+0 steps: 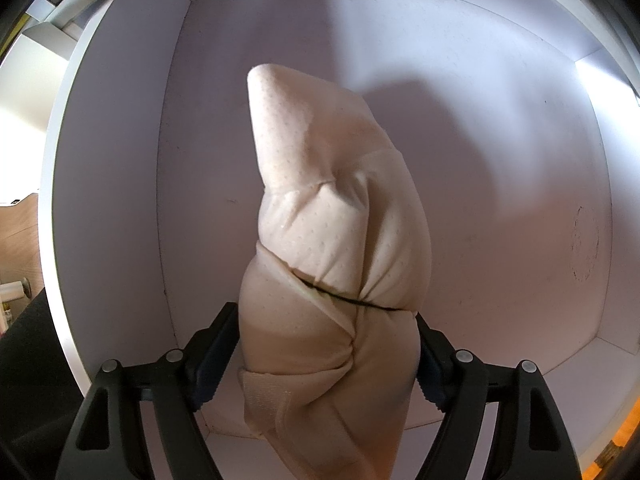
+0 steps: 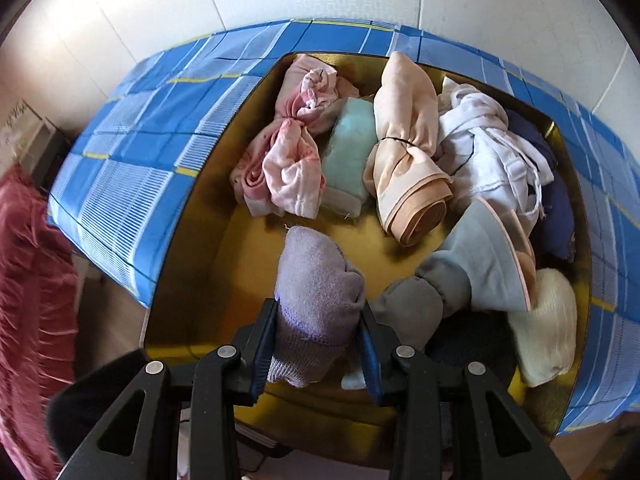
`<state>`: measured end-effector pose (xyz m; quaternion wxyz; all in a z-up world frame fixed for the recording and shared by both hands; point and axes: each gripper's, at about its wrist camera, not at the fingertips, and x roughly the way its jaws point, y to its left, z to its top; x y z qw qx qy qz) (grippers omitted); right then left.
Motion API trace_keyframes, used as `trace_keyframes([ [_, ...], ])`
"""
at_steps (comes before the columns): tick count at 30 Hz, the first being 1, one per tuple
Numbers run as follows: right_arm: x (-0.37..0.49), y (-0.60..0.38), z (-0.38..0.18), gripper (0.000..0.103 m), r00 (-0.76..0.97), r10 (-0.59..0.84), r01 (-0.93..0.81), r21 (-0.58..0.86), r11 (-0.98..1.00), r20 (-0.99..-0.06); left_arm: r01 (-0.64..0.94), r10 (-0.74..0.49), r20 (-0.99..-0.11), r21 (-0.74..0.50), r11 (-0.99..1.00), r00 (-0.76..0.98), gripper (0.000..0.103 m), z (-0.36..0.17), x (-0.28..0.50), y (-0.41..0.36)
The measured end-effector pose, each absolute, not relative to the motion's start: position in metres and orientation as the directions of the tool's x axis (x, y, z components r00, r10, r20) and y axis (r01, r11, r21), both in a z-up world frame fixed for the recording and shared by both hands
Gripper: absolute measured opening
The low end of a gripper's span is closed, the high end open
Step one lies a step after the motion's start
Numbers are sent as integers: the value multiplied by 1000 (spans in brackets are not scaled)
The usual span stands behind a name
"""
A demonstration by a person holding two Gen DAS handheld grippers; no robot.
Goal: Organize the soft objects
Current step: 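Carry the grey knit cloth with the right tool over the tray, then lower the grey knit cloth into the tray and open the right tool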
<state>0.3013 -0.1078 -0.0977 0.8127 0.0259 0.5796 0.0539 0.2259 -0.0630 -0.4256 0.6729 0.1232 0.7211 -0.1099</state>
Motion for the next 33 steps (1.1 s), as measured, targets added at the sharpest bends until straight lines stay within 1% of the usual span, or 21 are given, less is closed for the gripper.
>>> trace_keyframes([
  [16, 292, -115, -98, 37, 359, 56, -70, 33, 997, -931, 328, 31, -998, 9, 945, -61, 80, -425, 225, -64],
  [18, 291, -116, -98, 40, 363, 65, -63, 45, 997, -930, 329, 31, -998, 10, 944, -60, 80, -425, 225, -64],
  [25, 285, -123, -88, 42, 388, 94, -43, 84, 996, -917, 330, 32, -998, 10, 944, -59, 81, -425, 225, -64],
  [33, 265, -143, -60, 42, 474, 152, -22, 161, 987, -867, 333, 33, -998, 11, 943, -62, 82, -426, 225, -64],
])
